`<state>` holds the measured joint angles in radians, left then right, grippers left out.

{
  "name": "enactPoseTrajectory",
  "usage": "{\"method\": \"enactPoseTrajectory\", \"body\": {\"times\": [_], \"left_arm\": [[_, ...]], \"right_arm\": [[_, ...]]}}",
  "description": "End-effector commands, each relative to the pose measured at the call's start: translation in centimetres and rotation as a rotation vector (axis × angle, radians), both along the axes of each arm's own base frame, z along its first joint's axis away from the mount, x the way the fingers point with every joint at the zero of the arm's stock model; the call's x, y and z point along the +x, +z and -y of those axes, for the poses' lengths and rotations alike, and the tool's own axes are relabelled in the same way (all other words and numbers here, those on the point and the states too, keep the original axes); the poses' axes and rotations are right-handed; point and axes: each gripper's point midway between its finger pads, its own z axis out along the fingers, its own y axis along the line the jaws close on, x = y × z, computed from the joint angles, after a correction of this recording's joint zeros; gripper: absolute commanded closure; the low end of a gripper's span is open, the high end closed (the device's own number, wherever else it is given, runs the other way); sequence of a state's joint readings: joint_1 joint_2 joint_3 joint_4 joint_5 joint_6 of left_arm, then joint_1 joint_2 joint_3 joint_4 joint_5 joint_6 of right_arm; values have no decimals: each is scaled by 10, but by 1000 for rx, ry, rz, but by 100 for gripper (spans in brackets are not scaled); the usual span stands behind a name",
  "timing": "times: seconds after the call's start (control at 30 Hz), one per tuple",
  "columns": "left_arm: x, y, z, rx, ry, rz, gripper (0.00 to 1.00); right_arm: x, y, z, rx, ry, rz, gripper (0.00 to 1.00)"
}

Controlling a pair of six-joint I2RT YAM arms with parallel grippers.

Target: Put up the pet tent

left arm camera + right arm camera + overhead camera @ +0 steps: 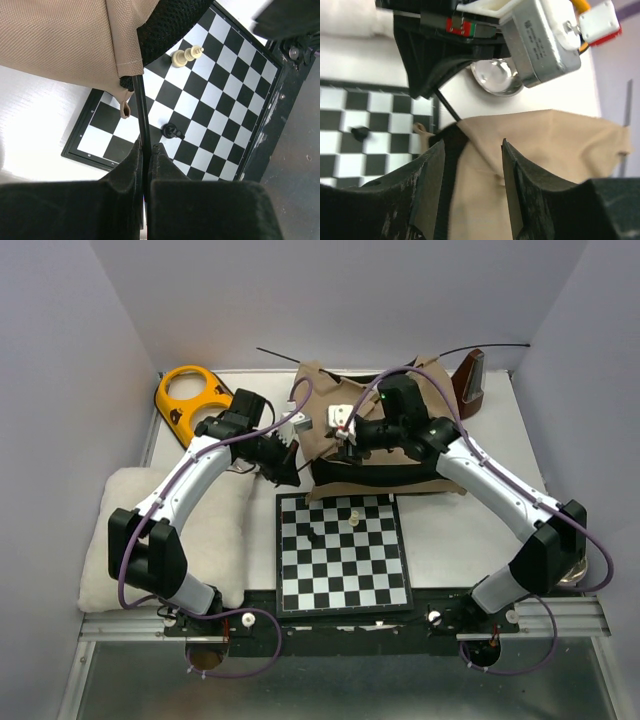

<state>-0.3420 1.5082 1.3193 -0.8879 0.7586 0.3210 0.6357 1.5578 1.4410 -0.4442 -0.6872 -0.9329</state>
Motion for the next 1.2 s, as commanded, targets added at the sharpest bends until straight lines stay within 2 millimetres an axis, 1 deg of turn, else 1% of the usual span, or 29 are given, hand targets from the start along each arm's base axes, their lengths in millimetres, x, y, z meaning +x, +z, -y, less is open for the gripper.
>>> {"method": "enactPoseTrajectory", "body": {"times": [0.0,0.07,0.13,0.17,0.23,0.33,0.4,0.43,0.47,0.5,0.57,0.7,0.8,0.9,1.0,1.13,1.17], "left_arm": [[15,24,23,-141,-45,109,100],[14,26,24,-148,-45,109,100],[13,25,24,-142,-54,105,100],[13,25,24,-138,-59,105,100],[13,22,23,-127,-62,100,100],[11,22,27,-132,-75,95,100],[10,23,31,-131,-84,92,100],[9,22,33,-128,-87,84,100],[9,24,35,-132,-91,87,100],[9,24,36,-132,-94,85,100],[9,25,38,-133,-96,84,100],[8,25,38,-131,-102,80,100],[7,25,38,-128,-109,76,100],[7,25,38,-131,-114,72,100],[7,26,40,-133,-120,71,100],[6,26,41,-133,-122,68,100],[5,26,41,-133,-123,69,100]], "right_arm": [[-31,18,1,137,-186,-419,43],[-45,20,0,176,-148,-436,42],[-49,21,2,210,-106,-339,40],[-47,15,3,203,-87,-270,40],[-42,18,2,187,-35,-133,40],[-33,21,-5,157,41,16,41],[-32,21,-12,135,95,101,44],[-34,19,-17,118,133,142,45],[-36,12,-20,93,160,160,46],[-38,8,-24,74,193,198,48],[-40,-6,-27,30,230,234,50],[-37,-26,-31,-29,269,274,53],[-33,-35,-32,-55,274,286,53],[-29,-43,-36,-77,281,305,54],[-24,-45,-40,-89,279,327,56],[-18,-46,-43,-99,274,350,62],[-19,-46,-43,-99,277,358,65]]}}
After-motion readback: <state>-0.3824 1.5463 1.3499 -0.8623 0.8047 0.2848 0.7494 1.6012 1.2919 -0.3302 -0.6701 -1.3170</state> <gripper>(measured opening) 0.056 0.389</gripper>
